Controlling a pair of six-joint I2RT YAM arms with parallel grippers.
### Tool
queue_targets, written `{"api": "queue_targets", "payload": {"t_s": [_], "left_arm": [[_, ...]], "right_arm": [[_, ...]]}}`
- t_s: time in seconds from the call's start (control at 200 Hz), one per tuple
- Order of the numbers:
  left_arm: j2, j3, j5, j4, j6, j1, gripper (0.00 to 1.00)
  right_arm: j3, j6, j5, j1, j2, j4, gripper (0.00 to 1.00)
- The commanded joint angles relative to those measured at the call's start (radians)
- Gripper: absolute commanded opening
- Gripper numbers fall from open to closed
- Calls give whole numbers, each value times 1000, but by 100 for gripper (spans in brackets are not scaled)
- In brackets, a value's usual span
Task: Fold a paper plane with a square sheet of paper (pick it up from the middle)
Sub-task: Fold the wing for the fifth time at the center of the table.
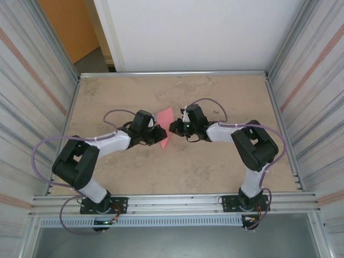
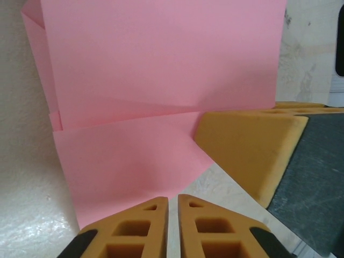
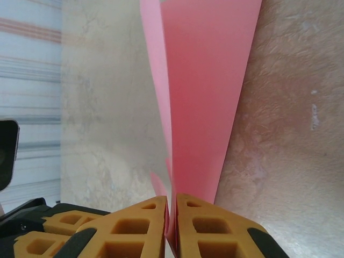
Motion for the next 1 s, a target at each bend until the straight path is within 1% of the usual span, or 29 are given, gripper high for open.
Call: {"api": "queue_targets", "payload": {"t_s": [0.0,0.135,0.561,0.812,0.997], "left_arm": [[7,3,-50,2,-8,1,12],[13,-4,-84,-7,-3,7,12],[39,-11,-48,47,4,52,12],[84,23,-29,23,30,69,12],[115,40,-51,7,42,82,12]], "right_arm": [[45,15,-49,2,30,2,12],[78,9,-59,2,58,-29,12],[123,6,-42,-3,86,-106,12],[137,12,-63,-9,107,-115,13],[155,12,-76,-9,123,-121,14]]}}
